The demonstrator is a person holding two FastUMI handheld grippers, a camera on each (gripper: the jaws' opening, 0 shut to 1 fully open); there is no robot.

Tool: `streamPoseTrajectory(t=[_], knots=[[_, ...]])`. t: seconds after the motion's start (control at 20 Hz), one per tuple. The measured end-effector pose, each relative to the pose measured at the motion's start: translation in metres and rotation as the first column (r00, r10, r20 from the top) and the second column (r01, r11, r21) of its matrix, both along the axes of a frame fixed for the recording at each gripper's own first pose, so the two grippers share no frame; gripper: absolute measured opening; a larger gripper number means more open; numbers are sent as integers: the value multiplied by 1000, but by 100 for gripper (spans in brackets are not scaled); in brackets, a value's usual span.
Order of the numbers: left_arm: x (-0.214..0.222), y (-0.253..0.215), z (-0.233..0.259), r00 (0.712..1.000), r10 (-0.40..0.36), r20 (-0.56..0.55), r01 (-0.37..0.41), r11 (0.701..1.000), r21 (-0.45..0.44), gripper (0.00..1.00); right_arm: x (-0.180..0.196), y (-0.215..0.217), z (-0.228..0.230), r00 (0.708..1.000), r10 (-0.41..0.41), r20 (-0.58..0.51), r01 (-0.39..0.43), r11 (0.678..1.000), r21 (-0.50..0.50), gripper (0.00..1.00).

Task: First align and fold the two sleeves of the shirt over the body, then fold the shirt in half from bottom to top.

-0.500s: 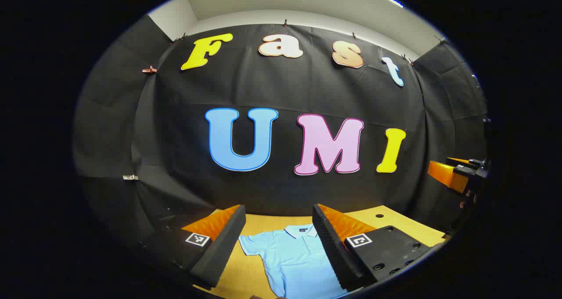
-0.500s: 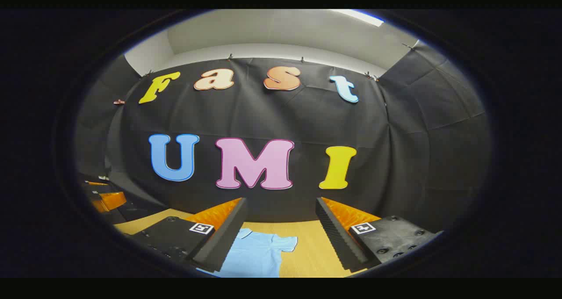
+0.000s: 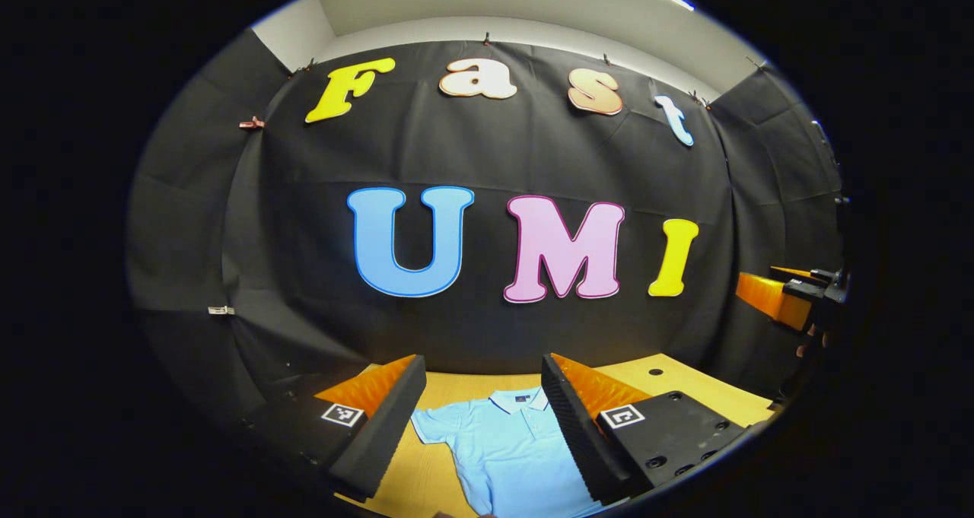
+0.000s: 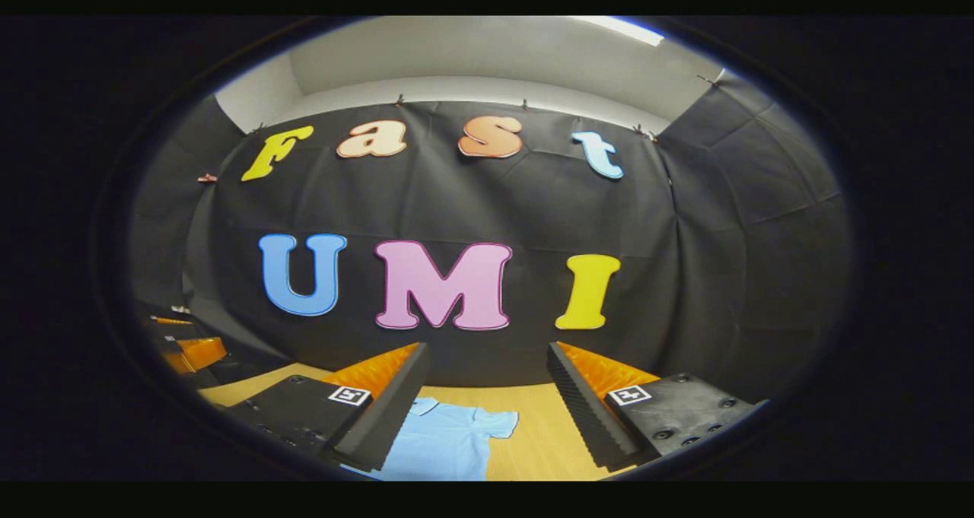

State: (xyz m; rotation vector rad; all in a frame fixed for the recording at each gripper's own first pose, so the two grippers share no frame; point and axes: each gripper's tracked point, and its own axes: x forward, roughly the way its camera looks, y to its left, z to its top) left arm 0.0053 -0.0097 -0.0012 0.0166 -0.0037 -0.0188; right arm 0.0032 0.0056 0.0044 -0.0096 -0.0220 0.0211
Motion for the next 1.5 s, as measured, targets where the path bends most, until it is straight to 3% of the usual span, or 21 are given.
streamPoseTrajectory(t=[0.4, 0.85, 1.2, 1.5], knots=[[5, -2, -7, 1000, -8, -17, 7, 1000, -14, 97, 3, 9, -4, 1000, 18, -10, -18, 1000, -12, 97], [14, -5, -31, 998, -3, -65, 3, 1000, 4, 97, 31, 4, -40, 996, 22, -91, -25, 999, -25, 97], [39, -8, -45, 994, 21, -109, -22, 1000, -4, 97, 96, -8, -88, 985, 23, -169, -35, 997, -65, 97], [74, 6, -51, 985, 86, -147, -92, 995, -36, 97, 166, -16, -153, 959, 32, -281, -49, 997, -52, 97]])
